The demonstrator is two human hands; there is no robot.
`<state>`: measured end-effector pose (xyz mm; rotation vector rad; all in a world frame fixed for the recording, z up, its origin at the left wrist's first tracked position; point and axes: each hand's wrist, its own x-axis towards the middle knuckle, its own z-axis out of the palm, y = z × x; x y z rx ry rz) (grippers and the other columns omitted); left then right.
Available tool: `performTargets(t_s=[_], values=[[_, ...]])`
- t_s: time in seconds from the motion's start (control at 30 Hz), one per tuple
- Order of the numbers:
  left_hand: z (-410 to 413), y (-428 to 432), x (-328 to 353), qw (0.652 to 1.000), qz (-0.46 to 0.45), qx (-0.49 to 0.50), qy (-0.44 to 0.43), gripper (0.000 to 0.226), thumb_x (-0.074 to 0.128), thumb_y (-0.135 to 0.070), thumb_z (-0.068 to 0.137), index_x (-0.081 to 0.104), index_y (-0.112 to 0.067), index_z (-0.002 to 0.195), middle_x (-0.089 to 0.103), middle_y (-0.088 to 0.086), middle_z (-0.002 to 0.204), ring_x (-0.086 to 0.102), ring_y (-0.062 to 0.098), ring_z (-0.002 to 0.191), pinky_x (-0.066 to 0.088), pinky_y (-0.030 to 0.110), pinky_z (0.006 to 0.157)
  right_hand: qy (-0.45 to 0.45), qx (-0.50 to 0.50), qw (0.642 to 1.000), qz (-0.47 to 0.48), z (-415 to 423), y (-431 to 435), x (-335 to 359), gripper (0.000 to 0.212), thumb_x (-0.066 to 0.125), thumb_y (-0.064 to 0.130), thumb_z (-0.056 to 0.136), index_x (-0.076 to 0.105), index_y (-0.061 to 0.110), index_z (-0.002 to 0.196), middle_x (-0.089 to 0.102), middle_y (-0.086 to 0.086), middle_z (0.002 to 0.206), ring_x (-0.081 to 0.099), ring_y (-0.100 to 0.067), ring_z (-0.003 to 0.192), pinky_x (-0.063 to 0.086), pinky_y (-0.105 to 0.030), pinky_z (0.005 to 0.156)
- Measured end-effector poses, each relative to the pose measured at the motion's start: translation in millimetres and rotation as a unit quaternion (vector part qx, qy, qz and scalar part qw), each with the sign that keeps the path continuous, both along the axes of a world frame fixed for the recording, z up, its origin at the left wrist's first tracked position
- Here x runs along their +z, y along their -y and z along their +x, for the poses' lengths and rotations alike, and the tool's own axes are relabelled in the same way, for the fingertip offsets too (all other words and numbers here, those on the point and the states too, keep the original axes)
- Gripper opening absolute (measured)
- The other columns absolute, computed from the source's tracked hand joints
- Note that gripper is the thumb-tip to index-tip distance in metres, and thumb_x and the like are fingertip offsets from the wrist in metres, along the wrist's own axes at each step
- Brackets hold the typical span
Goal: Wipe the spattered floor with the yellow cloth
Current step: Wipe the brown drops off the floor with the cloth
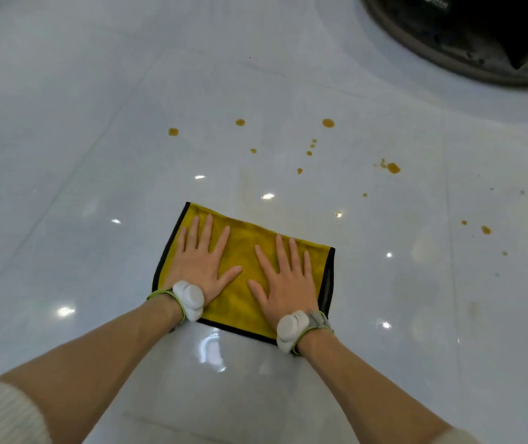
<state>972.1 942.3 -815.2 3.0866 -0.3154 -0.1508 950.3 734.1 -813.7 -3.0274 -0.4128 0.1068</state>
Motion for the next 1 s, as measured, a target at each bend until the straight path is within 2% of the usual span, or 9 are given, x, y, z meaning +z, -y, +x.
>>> performTargets(t_s=[0.1, 0.2, 0.3, 0.43, 0.63, 0.8, 1.0], values=[[-6, 12, 2, 1.0, 0.008, -0.01, 0.002, 0.088, 0.013, -0.077, 0.087, 0.022, -0.019, 0.153, 0.02, 0.024, 0.158, 0.012, 0.046, 0.146, 0.016, 0.06, 0.116, -0.011, -0.009, 1.0, 0.006, -17, 15, 5, 0.067, 0.025, 0.067, 0.092, 0.026, 0.034, 0.15, 0.022, -0.01, 0.158, 0.018, -0.036, 0.146, 0.02, -0.056, 0.115], [7, 15, -2, 0.999, 0.008, -0.036, 0.007, 0.088, 0.013, -0.077, 0.087, 0.019, -0.02, 0.154, 0.018, 0.024, 0.158, 0.009, 0.046, 0.146, 0.016, 0.061, 0.116, -0.023, -0.007, 1.0, 0.001, -2, 21, 5, 0.067, 0.022, 0.068, 0.091, 0.023, 0.035, 0.15, 0.02, -0.008, 0.159, 0.015, -0.035, 0.147, 0.013, -0.054, 0.116], [43, 31, -1, 1.0, 0.011, -0.004, 0.008, 0.089, 0.007, -0.078, 0.086, 0.014, -0.022, 0.155, 0.013, 0.023, 0.16, 0.006, 0.045, 0.147, 0.011, 0.059, 0.117, -0.026, 0.011, 0.999, -0.022, 56, 41, 4, 0.07, 0.015, 0.07, 0.089, 0.015, 0.037, 0.151, 0.013, -0.005, 0.161, 0.007, -0.033, 0.148, 0.006, -0.051, 0.118], [125, 57, -3, 0.999, 0.008, 0.04, 0.009, 0.089, 0.001, -0.08, 0.083, 0.001, -0.027, 0.155, 0.002, 0.018, 0.162, -0.004, 0.041, 0.148, 0.003, 0.056, 0.119, -0.004, 0.012, 0.999, -0.034, 150, 63, 2, 0.073, 0.009, 0.071, 0.087, 0.014, 0.038, 0.152, 0.011, -0.004, 0.162, 0.006, -0.031, 0.148, 0.008, -0.052, 0.119], [195, 59, -2, 0.999, 0.006, 0.037, 0.018, 0.09, 0.001, -0.082, 0.081, 0.003, -0.03, 0.155, 0.0, 0.014, 0.163, -0.004, 0.037, 0.149, 0.001, 0.052, 0.12, 0.013, 0.021, 0.999, -0.032, 216, 68, 0, 0.072, 0.007, 0.073, 0.087, 0.01, 0.04, 0.151, 0.007, -0.001, 0.162, 0.005, -0.029, 0.149, 0.009, -0.051, 0.119], [175, 50, 5, 0.999, 0.01, 0.036, 0.014, 0.089, 0.003, -0.081, 0.082, 0.004, -0.029, 0.155, 0.001, 0.013, 0.163, -0.002, 0.036, 0.149, 0.003, 0.051, 0.12, -0.004, 0.016, 0.999, -0.034, 192, 57, 5, 0.075, 0.003, 0.073, 0.086, 0.006, 0.039, 0.152, 0.005, -0.003, 0.162, 0.001, -0.03, 0.149, 0.005, -0.051, 0.119], [76, -8, 9, 0.998, 0.006, 0.063, 0.008, 0.088, 0.005, -0.081, 0.083, 0.008, -0.029, 0.155, 0.006, 0.012, 0.163, 0.001, 0.034, 0.15, 0.005, 0.049, 0.121, -0.021, 0.068, 0.997, -0.021, 106, 1, 12, 0.073, 0.011, 0.07, 0.088, 0.014, 0.036, 0.152, 0.01, -0.007, 0.161, 0.005, -0.035, 0.148, 0.008, -0.054, 0.118]])
